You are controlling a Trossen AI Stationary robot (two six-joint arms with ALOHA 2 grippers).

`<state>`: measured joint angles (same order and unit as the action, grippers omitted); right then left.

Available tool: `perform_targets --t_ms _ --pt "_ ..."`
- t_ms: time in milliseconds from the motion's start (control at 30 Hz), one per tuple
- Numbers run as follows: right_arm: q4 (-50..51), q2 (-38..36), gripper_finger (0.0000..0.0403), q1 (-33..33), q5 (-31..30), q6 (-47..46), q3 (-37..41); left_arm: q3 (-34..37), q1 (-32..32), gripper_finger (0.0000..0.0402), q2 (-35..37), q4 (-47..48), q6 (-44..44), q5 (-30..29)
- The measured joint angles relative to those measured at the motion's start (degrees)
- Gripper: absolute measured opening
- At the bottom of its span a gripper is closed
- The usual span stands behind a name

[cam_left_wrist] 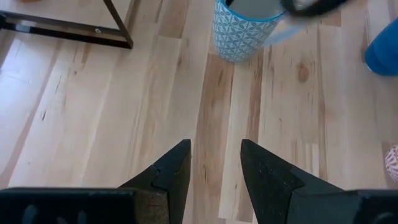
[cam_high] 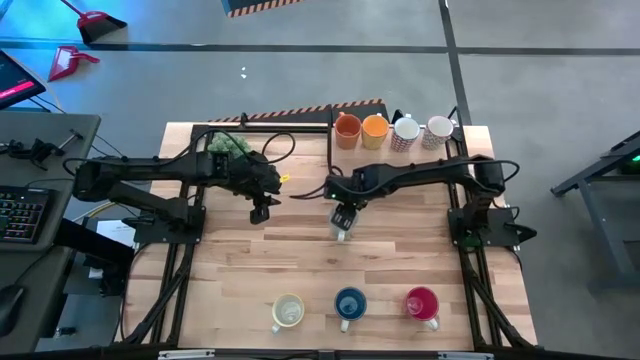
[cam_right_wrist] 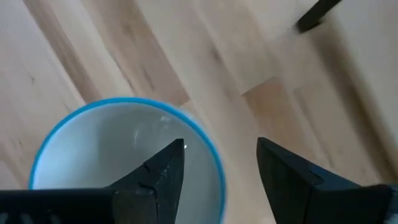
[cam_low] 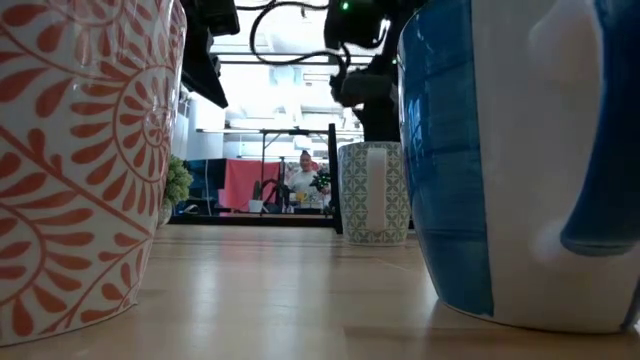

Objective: Place coffee mugs
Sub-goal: Put the green patterned mug on the shelf

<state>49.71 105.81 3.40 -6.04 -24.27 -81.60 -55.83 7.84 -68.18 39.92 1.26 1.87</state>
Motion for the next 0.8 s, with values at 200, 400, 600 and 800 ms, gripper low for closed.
perform_targets --t_ms 200,400,600,800 --pt "-0.2 2.2 0.0174 0.0 0.6 0.3 0.0 0.0 0.0 0.0131 0.0 0.0 0.0 -0.9" --pt "-0.2 2.2 0.0081 0.0 1.2 1.5 0.0 0.0 0.0 0.0131 0.0 0.0 -0.9 -1.0" --pt "-0.1 2.1 0.0007 -0.3 0.8 5.3 -0.1 0.0 0.0 0.0131 0.0 0.0 -1.0 -1.1" --pt "1.1 -1.3 0.0003 -0.4 -0.9 8.1 -0.1 0.0 0.0 0.0131 0.0 0.1 -0.9 -1.1"
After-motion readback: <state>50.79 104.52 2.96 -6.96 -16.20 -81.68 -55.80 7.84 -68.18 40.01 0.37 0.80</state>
